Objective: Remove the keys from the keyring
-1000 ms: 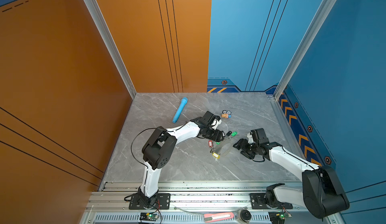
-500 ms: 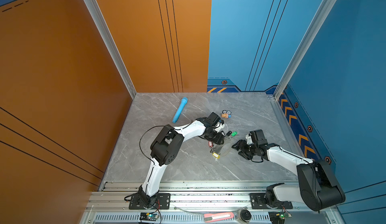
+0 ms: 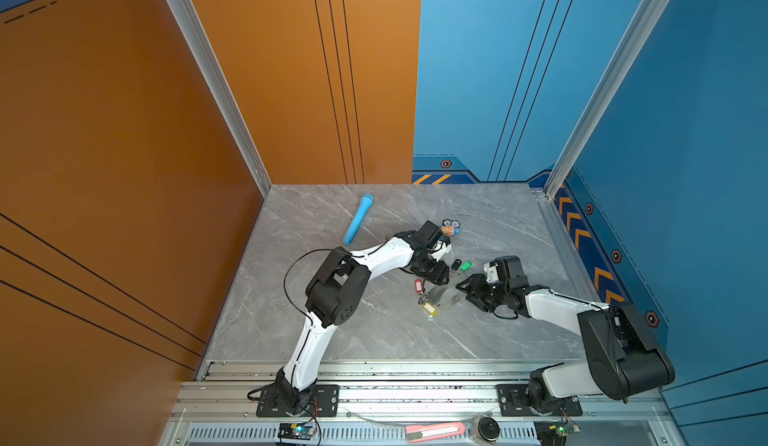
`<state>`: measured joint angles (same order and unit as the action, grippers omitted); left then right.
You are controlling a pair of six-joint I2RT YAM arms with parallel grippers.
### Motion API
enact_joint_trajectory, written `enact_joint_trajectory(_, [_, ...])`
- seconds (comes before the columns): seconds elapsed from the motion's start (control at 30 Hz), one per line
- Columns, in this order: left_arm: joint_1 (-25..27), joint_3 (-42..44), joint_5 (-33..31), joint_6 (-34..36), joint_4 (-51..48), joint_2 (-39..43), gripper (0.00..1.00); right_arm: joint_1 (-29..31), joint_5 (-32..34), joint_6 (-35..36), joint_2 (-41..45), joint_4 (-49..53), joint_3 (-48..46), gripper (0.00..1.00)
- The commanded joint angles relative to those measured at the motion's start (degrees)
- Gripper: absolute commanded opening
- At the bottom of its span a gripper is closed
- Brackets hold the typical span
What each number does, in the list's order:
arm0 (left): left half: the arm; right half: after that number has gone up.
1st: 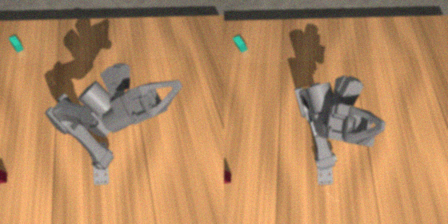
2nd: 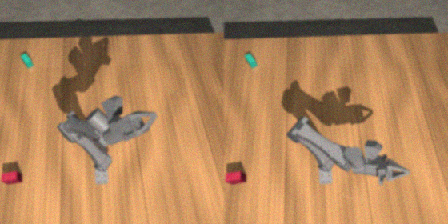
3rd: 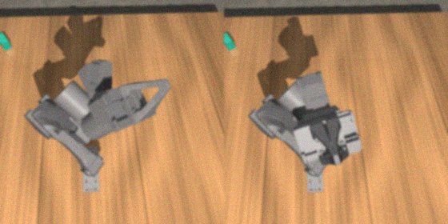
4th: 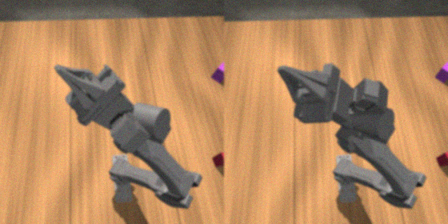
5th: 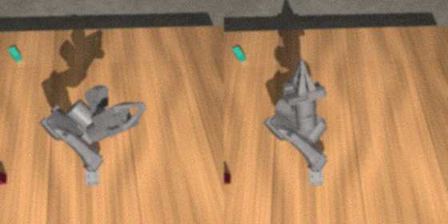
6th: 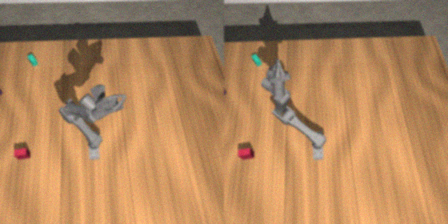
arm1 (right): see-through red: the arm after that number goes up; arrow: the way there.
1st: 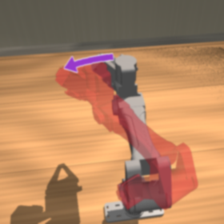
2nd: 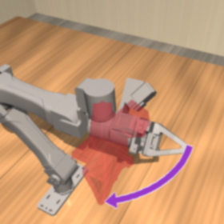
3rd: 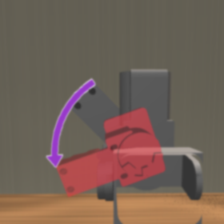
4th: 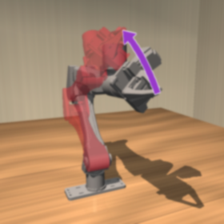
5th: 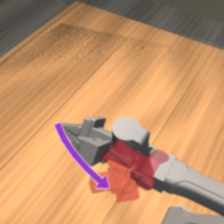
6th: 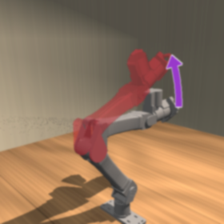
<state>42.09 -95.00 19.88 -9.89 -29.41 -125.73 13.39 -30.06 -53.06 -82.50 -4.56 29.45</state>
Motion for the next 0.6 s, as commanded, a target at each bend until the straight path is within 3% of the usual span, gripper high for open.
enact_joint_trajectory(0.0, [-1.29, -1.72, -1.69, 1.65, -4.77, 0.38, 0.61, 0.14, 1.08, -0.77, -1.83, 1.23, -2.02, 0.56])
enact_joint_trajectory(0.57, [-2.27, -8.97, 0.73, 4.23, -7.98, -5.62, 0.62, 0.13, 0.05, -1.87, -3.10, -1.75, -2.24, 0.53])
